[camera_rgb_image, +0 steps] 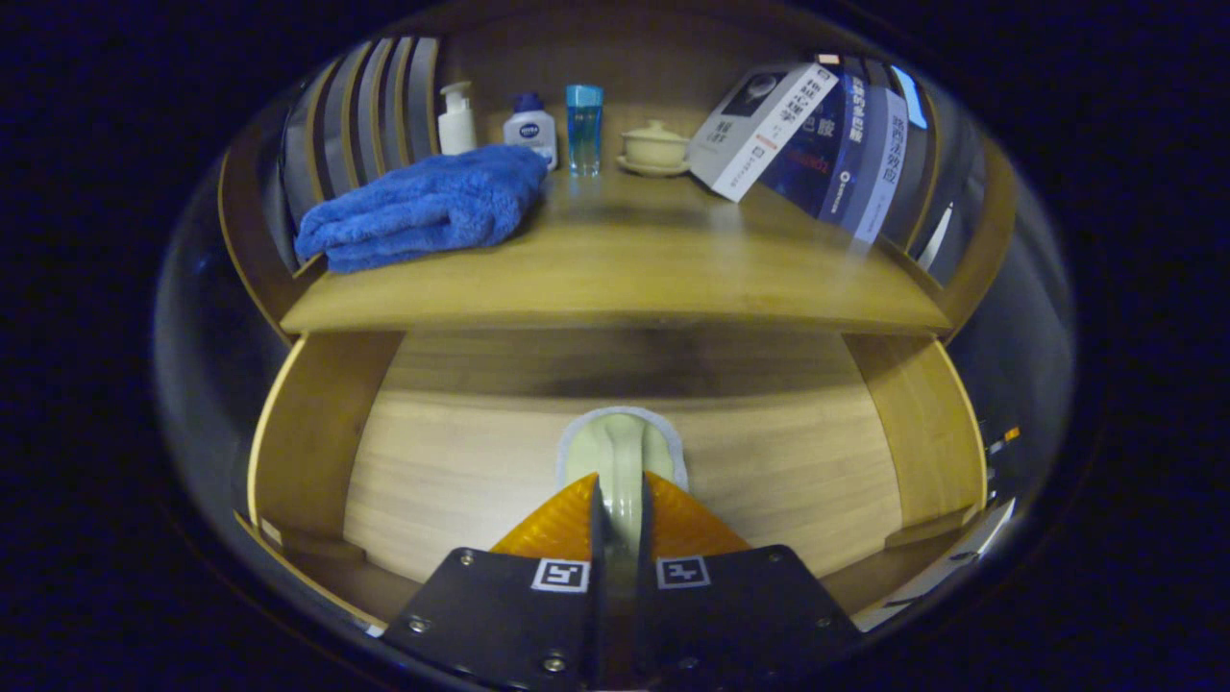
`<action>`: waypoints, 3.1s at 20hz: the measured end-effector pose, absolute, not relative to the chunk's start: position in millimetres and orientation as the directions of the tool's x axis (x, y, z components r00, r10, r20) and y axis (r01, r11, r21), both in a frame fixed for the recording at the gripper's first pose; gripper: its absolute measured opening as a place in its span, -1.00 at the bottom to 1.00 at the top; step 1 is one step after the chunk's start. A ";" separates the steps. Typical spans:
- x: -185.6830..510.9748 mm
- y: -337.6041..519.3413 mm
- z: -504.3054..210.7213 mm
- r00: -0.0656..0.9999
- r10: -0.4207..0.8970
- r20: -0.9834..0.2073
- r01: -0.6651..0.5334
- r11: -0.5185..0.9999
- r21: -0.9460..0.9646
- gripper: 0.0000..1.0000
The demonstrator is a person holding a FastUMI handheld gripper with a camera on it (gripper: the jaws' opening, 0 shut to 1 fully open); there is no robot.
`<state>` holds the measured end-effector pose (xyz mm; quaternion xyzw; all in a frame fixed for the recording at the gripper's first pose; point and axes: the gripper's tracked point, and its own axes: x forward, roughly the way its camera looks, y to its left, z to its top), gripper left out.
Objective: Pull open the drawer, take out the items inside it, and place them on the countertop above the cabinet.
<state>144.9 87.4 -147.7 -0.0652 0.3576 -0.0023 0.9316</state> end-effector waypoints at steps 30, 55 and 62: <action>288.7 88.2 -22.7 0.885 -0.005 -0.466 -0.034 0.997 -0.076 -0.78; 160.2 100.6 44.0 0.988 0.074 -0.136 -0.079 0.996 -0.034 -0.43; 74.8 98.7 25.2 0.995 0.104 0.006 -0.104 0.994 -0.018 -0.44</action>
